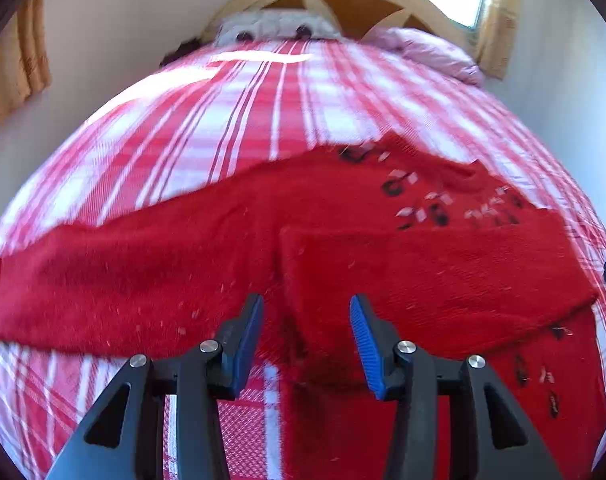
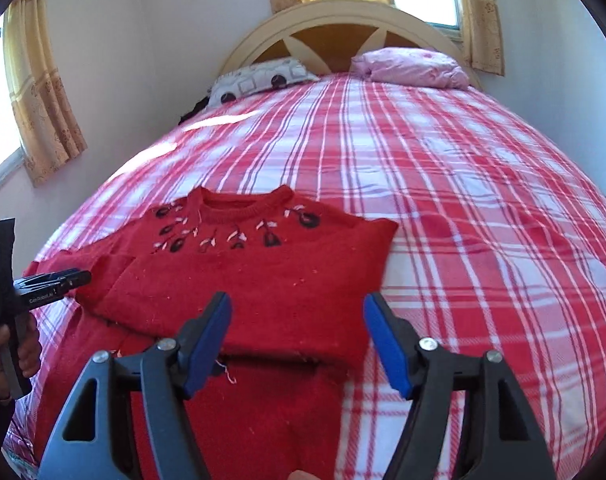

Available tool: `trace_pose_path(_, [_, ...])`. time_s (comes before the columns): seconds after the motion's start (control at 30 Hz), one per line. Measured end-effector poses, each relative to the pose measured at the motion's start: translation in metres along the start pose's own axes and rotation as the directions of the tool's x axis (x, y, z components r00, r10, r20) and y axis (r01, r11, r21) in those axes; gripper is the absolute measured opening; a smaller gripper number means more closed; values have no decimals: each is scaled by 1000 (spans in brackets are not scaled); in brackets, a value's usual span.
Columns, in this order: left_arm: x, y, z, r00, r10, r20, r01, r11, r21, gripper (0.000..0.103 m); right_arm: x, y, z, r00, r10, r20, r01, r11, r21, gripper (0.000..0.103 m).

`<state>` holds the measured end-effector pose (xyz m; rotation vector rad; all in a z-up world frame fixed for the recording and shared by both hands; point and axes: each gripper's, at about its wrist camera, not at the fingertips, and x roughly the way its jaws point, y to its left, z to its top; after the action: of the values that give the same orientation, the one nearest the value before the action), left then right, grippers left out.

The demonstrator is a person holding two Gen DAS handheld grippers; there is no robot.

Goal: Fold small clothes

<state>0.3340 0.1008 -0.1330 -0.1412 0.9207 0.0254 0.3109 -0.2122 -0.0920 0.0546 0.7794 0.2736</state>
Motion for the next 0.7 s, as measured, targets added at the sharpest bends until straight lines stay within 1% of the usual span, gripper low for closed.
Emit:
trace_pose_path(0.07, [5, 7, -5, 1000, -5, -21, 5, 1000, -17, 47, 17, 6, -4, 998, -12, -65, 9, 999, -40, 69])
trace_pose_path(0.13, [4, 10, -9, 1000, -11, -13, 11, 1000, -8, 47, 37, 9, -15, 989, -24, -149, 13, 997, -73, 69])
trace_pose_path(0.17, [2, 10, -11, 1000, -7, -13, 7, 1000, 6, 47, 46, 10, -22, 981, -49, -187, 31, 995, -97, 69])
trace_pose_path(0.2, [1, 9, -13, 1000, -4, -15, 5, 1000, 15, 47, 51, 12, -29, 976, -90, -197, 63, 989, -136, 69])
trace_pose_path(0.23, [-1, 8, -14, 1000, -3, -15, 3, 1000, 23, 47, 49, 14, -33, 977, -113, -183, 82, 982, -169, 69])
trace_pose_path(0.3, [-3, 4, -18, 1000, 10, -15, -9, 999, 38, 48, 44, 16, -35, 976, -129, -176, 94, 977, -191, 69])
trace_pose_path(0.37, [-5, 3, -21, 1000, 8, -12, -8, 999, 37, 48, 35, 16, -31, 980, -115, -164, 88, 982, -164, 69])
trace_pose_path(0.43, [-6, 3, -24, 1000, 11, -8, -11, 1000, 28, 48, 20, 20, -24, 989, -79, -125, 61, 989, -136, 69])
trace_pose_path(0.5, [-5, 5, -29, 1000, 17, 3, -17, 1000, 11, 54, 17, 30, -18, 992, -68, -108, 51, 987, -155, 69])
trace_pose_path(0.53, [-5, 6, -30, 1000, 19, 9, -20, 1000, 5, 55, 21, 34, -16, 991, -77, -107, 58, 984, -166, 69])
trace_pose_path(0.57, [-4, 7, -30, 1000, 16, 11, -16, 1000, -1, 56, 26, 39, -17, 990, -78, -116, 57, 983, -172, 69])
trace_pose_path(0.63, [-4, 11, -29, 1000, -2, 6, 2, 1000, -18, 56, 44, 41, -20, 983, -64, -170, 36, 986, -162, 67])
trace_pose_path(0.7, [-7, 12, -29, 1000, -6, 6, 6, 1000, -22, 56, 60, 37, -28, 972, -90, -215, 58, 987, -152, 68])
